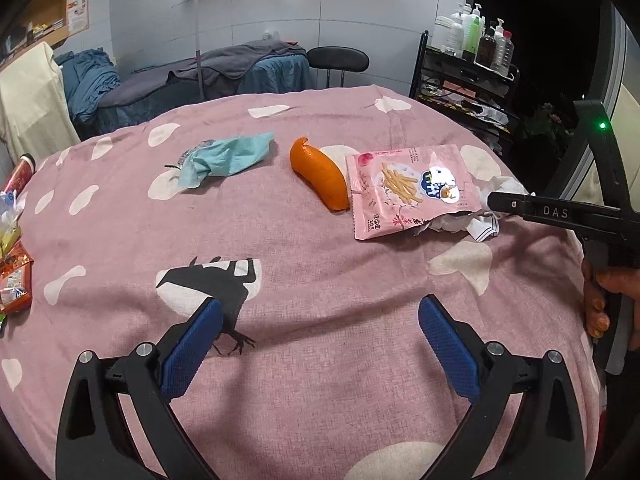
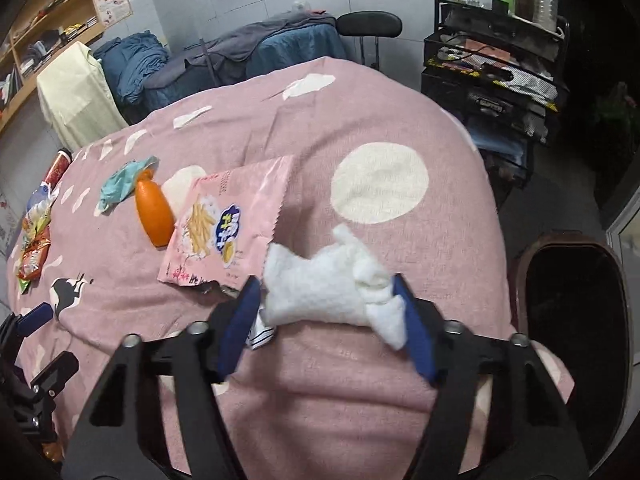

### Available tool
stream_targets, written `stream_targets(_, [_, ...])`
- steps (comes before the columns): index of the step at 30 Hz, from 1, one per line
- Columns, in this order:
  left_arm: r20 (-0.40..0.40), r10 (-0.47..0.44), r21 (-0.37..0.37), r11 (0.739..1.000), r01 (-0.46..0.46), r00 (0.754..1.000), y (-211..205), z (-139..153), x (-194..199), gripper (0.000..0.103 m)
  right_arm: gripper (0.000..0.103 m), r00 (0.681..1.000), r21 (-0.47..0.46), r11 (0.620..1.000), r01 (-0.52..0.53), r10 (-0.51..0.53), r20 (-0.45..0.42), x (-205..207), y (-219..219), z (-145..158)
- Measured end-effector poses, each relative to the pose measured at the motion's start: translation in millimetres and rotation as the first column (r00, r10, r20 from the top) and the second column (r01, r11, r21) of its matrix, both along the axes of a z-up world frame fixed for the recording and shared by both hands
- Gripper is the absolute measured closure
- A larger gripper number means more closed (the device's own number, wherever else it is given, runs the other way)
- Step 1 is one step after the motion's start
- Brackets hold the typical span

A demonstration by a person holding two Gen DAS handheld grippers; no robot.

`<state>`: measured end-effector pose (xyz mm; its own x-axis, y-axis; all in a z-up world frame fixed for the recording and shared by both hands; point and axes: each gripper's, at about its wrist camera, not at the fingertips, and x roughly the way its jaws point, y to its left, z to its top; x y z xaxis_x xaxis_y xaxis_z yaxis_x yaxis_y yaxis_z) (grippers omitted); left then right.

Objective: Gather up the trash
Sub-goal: 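Grasp the white crumpled tissue with right tool while left tool grasps orange peel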

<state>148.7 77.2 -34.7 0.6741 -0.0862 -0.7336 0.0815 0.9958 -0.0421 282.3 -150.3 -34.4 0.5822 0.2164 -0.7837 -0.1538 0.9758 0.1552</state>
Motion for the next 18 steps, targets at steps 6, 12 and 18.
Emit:
stream_targets(6, [-0.005, -0.001, 0.008, 1.0, 0.002, 1.0, -5.4, 1.8, 11.5, 0.008, 0.069, 0.999, 0.066, 0.998, 0.02, -0.022, 0.03, -12.3, -17.5, 5.7])
stream_targets(12, [-0.027, 0.049, -0.04, 0.998, -0.05, 0.998, 1.3, 9.2, 46.7, 0.019, 0.069, 0.99, 0.051, 0.996, 0.069, -0.075, 0.116, -35.7, -31.3, 27.1])
stream_targets(18, [-0.086, 0.07, -0.032, 0.997, -0.073, 0.994, -4.7, 1.5, 95.4, 0.026, 0.069, 0.981, 0.044, 0.996, 0.083, -0.09, 0.173, -57.9, -42.7, 39.9])
